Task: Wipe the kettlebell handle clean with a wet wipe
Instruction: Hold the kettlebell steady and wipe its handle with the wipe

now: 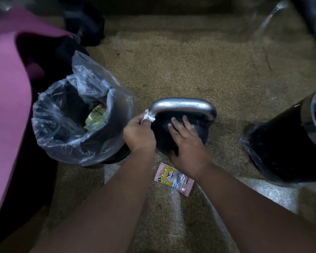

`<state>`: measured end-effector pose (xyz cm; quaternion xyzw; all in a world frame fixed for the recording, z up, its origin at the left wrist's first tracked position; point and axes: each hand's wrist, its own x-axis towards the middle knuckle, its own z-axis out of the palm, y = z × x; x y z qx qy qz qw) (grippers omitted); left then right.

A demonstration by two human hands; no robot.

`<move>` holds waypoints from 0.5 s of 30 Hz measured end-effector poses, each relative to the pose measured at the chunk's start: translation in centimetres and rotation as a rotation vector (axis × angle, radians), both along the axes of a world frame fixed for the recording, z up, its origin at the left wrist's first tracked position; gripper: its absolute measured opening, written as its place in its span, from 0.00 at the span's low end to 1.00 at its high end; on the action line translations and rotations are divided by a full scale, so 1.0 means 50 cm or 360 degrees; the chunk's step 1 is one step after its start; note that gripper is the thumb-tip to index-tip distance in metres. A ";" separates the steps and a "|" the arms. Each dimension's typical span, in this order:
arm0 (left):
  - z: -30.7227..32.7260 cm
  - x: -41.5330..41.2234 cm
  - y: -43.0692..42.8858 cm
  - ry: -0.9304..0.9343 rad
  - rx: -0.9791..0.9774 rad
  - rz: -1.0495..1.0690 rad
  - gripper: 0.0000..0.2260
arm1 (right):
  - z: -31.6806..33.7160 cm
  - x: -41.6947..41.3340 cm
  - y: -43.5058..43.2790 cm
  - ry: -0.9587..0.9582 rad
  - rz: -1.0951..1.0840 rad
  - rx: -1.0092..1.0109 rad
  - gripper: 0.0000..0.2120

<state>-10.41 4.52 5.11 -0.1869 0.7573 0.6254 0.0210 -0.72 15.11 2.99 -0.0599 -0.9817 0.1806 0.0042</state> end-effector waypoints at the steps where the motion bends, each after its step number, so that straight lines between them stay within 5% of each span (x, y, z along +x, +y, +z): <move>1: -0.002 0.003 -0.001 -0.0013 -0.0008 0.0004 0.08 | 0.000 0.000 0.000 -0.0005 -0.0004 0.0008 0.38; 15: 0.018 0.008 -0.003 0.0054 -0.0011 0.0007 0.08 | 0.002 -0.019 -0.009 0.0188 -0.0128 0.0165 0.26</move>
